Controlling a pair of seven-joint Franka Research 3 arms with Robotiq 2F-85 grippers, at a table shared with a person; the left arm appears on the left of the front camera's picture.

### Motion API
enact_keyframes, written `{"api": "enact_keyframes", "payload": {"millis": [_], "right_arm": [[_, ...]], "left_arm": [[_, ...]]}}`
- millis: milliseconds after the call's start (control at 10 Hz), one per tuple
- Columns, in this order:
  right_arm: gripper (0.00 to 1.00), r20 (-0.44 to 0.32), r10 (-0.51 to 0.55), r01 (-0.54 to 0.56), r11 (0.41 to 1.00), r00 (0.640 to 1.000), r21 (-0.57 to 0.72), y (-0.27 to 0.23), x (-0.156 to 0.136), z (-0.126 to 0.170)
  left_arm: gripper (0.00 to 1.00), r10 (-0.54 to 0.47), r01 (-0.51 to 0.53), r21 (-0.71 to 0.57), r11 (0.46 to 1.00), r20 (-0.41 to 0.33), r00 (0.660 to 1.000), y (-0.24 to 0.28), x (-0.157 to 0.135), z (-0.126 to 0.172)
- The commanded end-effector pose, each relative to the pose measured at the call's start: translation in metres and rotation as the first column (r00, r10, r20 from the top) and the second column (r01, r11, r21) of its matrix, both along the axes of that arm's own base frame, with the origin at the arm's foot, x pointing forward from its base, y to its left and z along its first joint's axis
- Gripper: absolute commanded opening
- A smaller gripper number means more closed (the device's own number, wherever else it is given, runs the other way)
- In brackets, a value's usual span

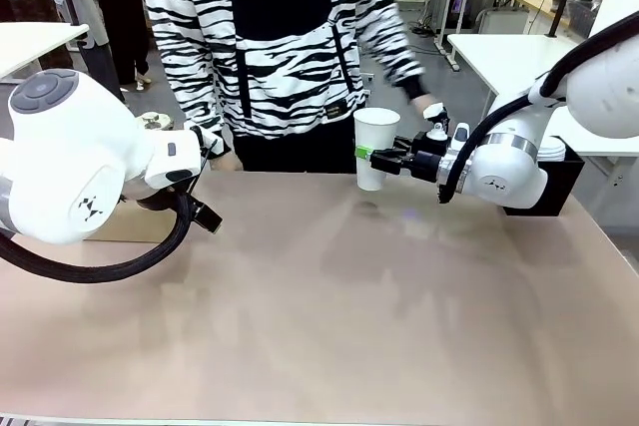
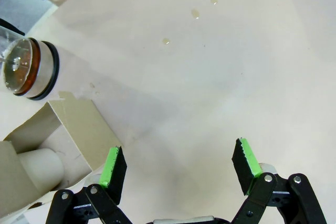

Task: Pour a drink into a cup and package it in a carrier.
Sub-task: When a person places the Paper Cup Lid on the 600 ml Paper Cup , lift the 600 ml Paper Cup.

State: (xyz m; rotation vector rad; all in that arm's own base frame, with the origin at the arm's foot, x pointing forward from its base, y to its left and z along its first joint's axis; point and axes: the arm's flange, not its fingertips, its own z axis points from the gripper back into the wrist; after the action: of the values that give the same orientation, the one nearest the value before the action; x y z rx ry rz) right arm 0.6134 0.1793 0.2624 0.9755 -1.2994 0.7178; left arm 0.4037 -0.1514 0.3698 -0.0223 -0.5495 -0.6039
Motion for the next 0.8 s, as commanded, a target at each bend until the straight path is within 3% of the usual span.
{"api": "enact_keyframes", "payload": {"millis": [0, 700], "right_arm": [[0.81, -0.001, -0.011, 0.011, 1.0, 1.0, 0.0, 0.002, 0.0007, 0.0025], [0.81, -0.001, -0.011, 0.011, 1.0, 1.0, 0.0, 0.002, 0.0007, 0.0025]], "left_arm": [[1.0, -0.001, 0.001, -0.002, 1.0, 0.001, 1.0, -0.0001, -0.0003, 0.0004], [1.0, -0.001, 0.001, -0.002, 1.0, 0.001, 1.0, -0.0001, -0.0003, 0.0004]]}}
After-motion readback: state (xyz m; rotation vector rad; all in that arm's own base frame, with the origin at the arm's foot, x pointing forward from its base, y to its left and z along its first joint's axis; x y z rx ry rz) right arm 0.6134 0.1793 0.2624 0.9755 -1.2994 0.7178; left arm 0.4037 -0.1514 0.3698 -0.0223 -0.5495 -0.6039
